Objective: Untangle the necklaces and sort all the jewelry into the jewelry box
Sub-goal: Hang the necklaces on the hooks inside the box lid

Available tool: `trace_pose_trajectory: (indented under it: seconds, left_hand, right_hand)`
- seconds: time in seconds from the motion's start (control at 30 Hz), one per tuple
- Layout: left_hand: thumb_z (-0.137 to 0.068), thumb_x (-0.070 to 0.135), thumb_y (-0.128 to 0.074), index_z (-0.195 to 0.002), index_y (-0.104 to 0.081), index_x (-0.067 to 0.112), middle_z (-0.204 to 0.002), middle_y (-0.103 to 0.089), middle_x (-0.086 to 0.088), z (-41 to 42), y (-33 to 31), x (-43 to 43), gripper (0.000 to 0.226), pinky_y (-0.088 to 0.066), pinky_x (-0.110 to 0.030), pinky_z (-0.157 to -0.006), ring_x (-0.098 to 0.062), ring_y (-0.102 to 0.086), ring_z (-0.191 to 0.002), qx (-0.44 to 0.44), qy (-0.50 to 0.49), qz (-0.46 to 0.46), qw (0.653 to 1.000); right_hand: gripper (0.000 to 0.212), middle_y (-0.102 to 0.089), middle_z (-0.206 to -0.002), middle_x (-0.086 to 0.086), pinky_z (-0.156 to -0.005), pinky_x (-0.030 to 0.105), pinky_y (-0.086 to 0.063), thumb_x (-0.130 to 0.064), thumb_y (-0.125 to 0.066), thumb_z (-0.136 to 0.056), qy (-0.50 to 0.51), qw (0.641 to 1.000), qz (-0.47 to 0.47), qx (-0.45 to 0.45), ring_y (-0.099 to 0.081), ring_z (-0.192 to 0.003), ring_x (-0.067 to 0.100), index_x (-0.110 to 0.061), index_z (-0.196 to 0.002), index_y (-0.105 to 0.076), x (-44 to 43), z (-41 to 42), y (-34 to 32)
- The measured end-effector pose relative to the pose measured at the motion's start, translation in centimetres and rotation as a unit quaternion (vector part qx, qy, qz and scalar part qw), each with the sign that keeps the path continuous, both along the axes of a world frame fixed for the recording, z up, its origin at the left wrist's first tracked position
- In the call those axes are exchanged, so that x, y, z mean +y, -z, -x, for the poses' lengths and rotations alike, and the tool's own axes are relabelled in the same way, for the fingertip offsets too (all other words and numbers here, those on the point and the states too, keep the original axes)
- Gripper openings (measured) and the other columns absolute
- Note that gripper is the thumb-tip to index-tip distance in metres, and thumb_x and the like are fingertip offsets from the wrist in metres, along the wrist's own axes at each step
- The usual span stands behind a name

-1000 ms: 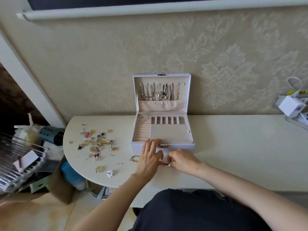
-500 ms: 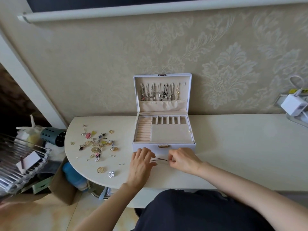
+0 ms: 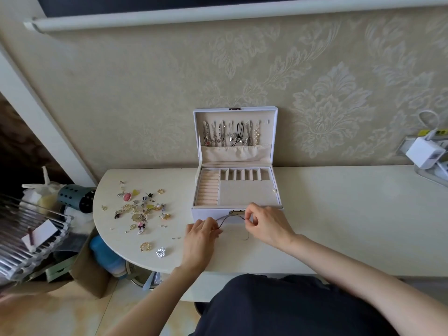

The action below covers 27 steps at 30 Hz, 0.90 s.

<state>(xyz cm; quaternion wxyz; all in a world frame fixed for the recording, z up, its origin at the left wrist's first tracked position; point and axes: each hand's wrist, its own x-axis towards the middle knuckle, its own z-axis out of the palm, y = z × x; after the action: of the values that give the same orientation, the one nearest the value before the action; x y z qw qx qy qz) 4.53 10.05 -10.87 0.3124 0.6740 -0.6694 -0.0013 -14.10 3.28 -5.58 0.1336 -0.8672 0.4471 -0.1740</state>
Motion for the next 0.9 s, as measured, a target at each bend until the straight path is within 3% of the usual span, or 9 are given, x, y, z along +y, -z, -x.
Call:
trace_pose_trajectory:
  seconds: [0.1, 0.17, 0.23, 0.37, 0.5, 0.63, 0.77, 0.83, 0.9]
  left_hand:
    - [-0.09, 0.023, -0.062, -0.089, -0.057, 0.012, -0.064, -0.064, 0.007, 1.1, -1.6, -0.4, 0.012, -0.047, -0.031, -0.057, -0.018, -0.06, -0.06, 0.093, 0.021, -0.051, 0.994]
    - [-0.089, 0.023, -0.063, -0.086, -0.06, 0.012, -0.061, -0.058, 0.011, 1.8, -2.8, -0.9, 0.011, -0.046, -0.03, -0.06, -0.015, -0.056, -0.057, 0.145, 0.042, -0.055, 0.987]
    - [-0.087, 0.018, -0.064, -0.084, -0.063, 0.015, -0.058, -0.055, 0.014, 2.6, -4.0, -1.3, 0.005, -0.045, -0.029, -0.059, -0.009, -0.052, -0.053, 0.201, 0.055, -0.056, 0.976]
    - [-0.086, 0.007, -0.063, -0.077, -0.064, 0.013, -0.059, -0.057, 0.012, 3.6, -5.5, -1.9, 0.01, -0.04, -0.02, -0.05, -0.004, -0.048, -0.047, 0.293, 0.078, -0.074, 0.95]
    - [-0.085, 0.016, -0.067, -0.082, -0.061, 0.005, -0.064, -0.057, 0.001, 3.0, -6.5, -2.5, 0.014, -0.039, -0.016, -0.053, -0.004, -0.047, -0.053, 0.383, 0.073, -0.077, 0.918]
    - [-0.086, 0.007, -0.064, -0.087, -0.063, 0.006, -0.072, -0.063, 0.0, 1.9, -6.8, -3.0, 0.002, -0.045, -0.017, -0.059, -0.003, -0.054, -0.059, 0.372, 0.102, -0.122, 0.915]
    - [-0.087, 0.01, -0.064, -0.081, -0.062, 0.012, -0.068, -0.062, 0.003, 1.3, -6.9, -3.5, 0.007, -0.044, -0.014, -0.053, -0.004, -0.053, -0.054, 0.298, 0.085, -0.163, 0.937]
    - [-0.091, 0.014, -0.06, -0.075, -0.062, 0.013, -0.061, -0.06, 0.002, 1.2, -7.1, -3.7, 0.016, -0.042, -0.013, -0.051, 0.0, -0.051, -0.048, 0.274, 0.08, -0.173, 0.943]
    - [-0.094, 0.017, -0.055, -0.073, -0.063, 0.01, -0.056, -0.057, 0.002, 1.5, -7.7, -3.6, 0.023, -0.04, -0.016, -0.052, -0.001, -0.048, -0.046, 0.303, 0.094, -0.169, 0.933]
  right_hand:
    - [0.017, -0.056, -0.077, -0.009, -0.059, 0.023, -0.036, -0.017, -0.055, -0.085, -0.038, 0.998, -0.034, -0.028, -0.052, -0.066, 0.008, -0.019, -0.102, -0.058, -0.1, -0.1, -0.2]
    - [0.032, -0.05, -0.097, -0.013, -0.062, 0.017, -0.038, -0.009, -0.055, -0.079, -0.072, 0.994, -0.054, -0.055, -0.048, -0.076, -0.003, -0.02, -0.11, -0.056, -0.1, -0.4, -0.5]
    - [0.046, -0.048, -0.104, -0.017, -0.062, 0.014, -0.037, -0.005, -0.055, -0.076, -0.091, 0.988, -0.097, -0.075, -0.047, -0.075, -0.009, -0.023, -0.118, -0.05, 0.0, -0.9, -1.0]
    - [0.041, -0.062, -0.08, -0.006, -0.069, 0.03, -0.049, -0.007, -0.065, -0.079, -0.066, 0.961, -0.206, -0.171, -0.059, -0.071, 0.013, -0.02, -0.115, -0.05, 0.2, -1.7, -1.3]
    - [0.01, -0.059, -0.058, 0.001, -0.052, 0.025, -0.045, -0.006, -0.063, -0.085, -0.006, 0.938, -0.239, -0.252, -0.051, -0.048, 0.01, -0.01, -0.093, -0.067, -0.3, -1.1, -1.7]
    - [0.011, -0.054, -0.049, -0.003, -0.052, 0.018, -0.04, -0.008, -0.064, -0.087, 0.028, 0.932, -0.217, -0.287, -0.047, -0.042, 0.006, -0.011, -0.078, -0.069, -0.7, -0.6, -1.8]
    - [0.018, -0.05, -0.04, -0.006, -0.057, 0.028, -0.045, -0.01, -0.063, -0.087, 0.065, 0.909, -0.224, -0.344, -0.045, -0.041, 0.012, -0.009, -0.069, -0.06, -1.5, -0.5, -2.0]
    - [0.021, -0.052, -0.043, 0.0, -0.054, 0.03, -0.046, -0.012, -0.062, -0.088, 0.071, 0.893, -0.242, -0.372, -0.047, -0.042, 0.016, -0.005, -0.068, -0.057, -1.7, -0.5, -2.4]
    - [0.022, -0.055, -0.049, 0.01, -0.046, 0.027, -0.042, -0.012, -0.059, -0.09, 0.065, 0.878, -0.274, -0.387, -0.049, -0.042, 0.018, -0.005, -0.069, -0.056, -1.8, -0.8, -2.9]
